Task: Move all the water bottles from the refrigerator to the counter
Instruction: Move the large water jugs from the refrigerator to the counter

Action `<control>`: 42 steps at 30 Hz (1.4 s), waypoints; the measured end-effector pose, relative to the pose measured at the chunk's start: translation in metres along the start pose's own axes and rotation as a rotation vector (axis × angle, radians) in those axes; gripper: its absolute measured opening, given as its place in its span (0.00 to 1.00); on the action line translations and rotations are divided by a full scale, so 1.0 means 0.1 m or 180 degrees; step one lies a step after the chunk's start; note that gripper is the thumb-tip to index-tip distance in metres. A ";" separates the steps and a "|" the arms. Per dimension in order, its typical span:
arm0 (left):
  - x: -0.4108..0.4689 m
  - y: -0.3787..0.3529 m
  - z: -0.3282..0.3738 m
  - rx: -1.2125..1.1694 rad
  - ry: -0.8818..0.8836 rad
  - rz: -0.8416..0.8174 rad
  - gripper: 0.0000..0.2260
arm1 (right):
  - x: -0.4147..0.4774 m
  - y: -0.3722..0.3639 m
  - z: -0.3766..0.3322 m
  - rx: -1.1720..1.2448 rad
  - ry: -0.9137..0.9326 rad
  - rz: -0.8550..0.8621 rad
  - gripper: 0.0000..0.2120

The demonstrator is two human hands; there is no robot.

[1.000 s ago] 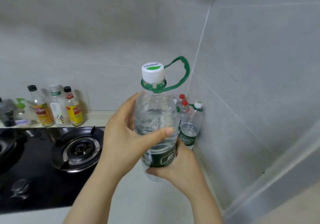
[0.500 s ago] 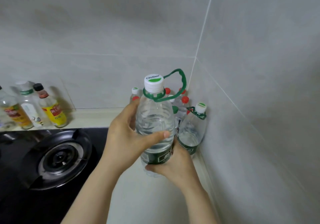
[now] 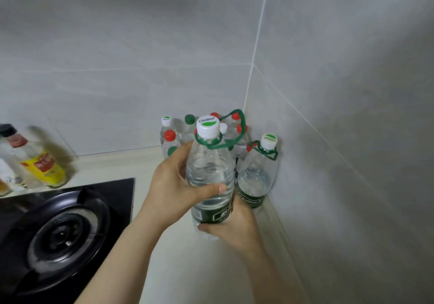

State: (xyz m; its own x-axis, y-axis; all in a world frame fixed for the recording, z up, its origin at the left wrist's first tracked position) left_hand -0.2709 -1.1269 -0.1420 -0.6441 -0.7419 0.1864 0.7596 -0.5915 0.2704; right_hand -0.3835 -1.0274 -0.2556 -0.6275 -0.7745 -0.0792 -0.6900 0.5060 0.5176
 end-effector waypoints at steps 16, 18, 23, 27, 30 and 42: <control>0.47 -0.06 -0.40 0.0456 0.0026 -0.0572 0.32 | 0.39 -0.27 0.34 0.0396 -0.0147 0.0184 0.36; 0.50 -0.07 -0.48 0.0465 0.0079 -0.0602 0.32 | 0.41 -0.31 0.39 0.0357 -0.0136 0.0218 0.36; 0.54 -0.09 -0.62 0.0480 0.0127 -0.0676 0.32 | 0.45 -0.41 0.51 0.0366 -0.0177 0.0303 0.36; 0.57 -0.12 -0.70 0.0502 0.0168 -0.0703 0.31 | 0.47 -0.44 0.57 0.0406 -0.0204 0.0364 0.36; 0.59 -0.15 -0.73 0.0524 0.0171 -0.0714 0.31 | 0.50 -0.44 0.60 0.0438 -0.0187 0.0398 0.35; 0.69 -0.20 -0.82 0.0608 0.0123 -0.0804 0.35 | 0.62 -0.51 0.67 0.0438 -0.0147 0.0503 0.34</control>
State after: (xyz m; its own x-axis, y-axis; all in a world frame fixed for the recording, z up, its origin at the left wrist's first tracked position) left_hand -0.3232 -1.1920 -0.2116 -0.8035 -0.5927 0.0559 0.5431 -0.6912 0.4767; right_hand -0.4116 -1.0758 -0.3442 -0.7454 -0.6650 -0.0468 -0.6225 0.6692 0.4057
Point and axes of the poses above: each hand's wrist, its own x-axis towards the middle knuckle, its own y-axis out of the back of the hand, z = x × y, the point moved 1 cm from there along x, towards the middle knuckle, and after that the axes turned 3 degrees about -x, right-handed, at the moved point
